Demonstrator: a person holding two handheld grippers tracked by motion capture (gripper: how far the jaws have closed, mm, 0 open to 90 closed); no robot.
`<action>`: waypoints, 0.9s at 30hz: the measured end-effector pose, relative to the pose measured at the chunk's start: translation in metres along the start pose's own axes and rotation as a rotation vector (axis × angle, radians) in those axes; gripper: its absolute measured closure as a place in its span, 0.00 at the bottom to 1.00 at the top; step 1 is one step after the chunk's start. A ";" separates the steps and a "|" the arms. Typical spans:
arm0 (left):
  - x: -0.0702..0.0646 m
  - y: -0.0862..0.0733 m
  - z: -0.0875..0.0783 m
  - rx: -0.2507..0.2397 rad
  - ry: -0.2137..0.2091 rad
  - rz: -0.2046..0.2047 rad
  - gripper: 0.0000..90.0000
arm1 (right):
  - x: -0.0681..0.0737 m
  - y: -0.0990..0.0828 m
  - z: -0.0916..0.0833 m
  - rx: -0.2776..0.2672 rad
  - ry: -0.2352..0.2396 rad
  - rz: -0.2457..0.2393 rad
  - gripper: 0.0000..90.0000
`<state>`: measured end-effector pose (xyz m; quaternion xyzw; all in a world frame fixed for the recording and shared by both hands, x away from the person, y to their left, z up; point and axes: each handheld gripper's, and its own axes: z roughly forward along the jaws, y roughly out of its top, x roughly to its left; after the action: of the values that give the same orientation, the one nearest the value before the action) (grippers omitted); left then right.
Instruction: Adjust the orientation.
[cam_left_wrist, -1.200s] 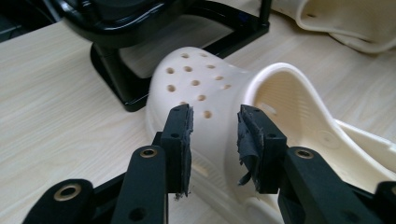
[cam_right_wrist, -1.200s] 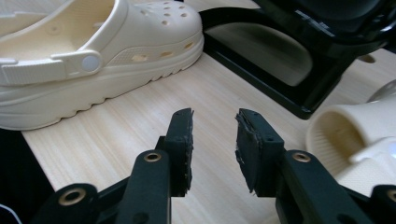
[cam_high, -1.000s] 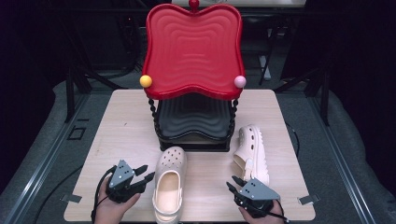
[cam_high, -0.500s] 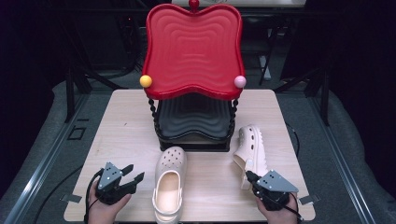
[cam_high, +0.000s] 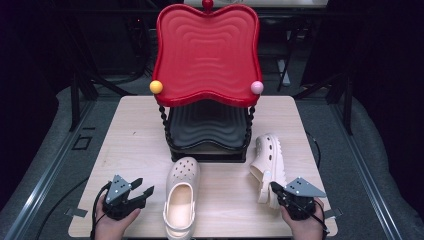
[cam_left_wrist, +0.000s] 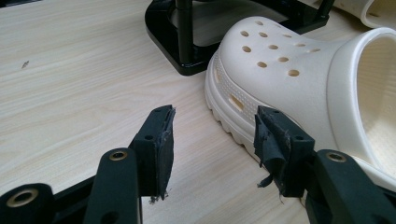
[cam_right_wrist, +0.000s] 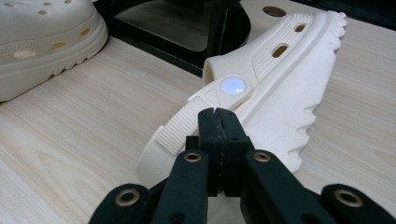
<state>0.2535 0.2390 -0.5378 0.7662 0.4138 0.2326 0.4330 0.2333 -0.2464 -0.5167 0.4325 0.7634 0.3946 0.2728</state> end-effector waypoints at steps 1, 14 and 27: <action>0.000 0.000 0.000 0.001 0.000 0.000 0.53 | 0.000 0.000 0.000 0.000 0.000 0.000 1.00; 0.003 -0.002 -0.001 -0.002 0.011 -0.005 0.51 | -0.008 0.001 -0.007 0.007 -0.024 0.055 1.00; 0.004 -0.002 -0.001 -0.007 0.019 -0.004 0.51 | -0.034 -0.006 -0.022 -0.011 -0.085 0.148 1.00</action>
<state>0.2542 0.2432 -0.5388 0.7618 0.4185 0.2406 0.4320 0.2297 -0.2860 -0.5072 0.5028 0.7148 0.3991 0.2774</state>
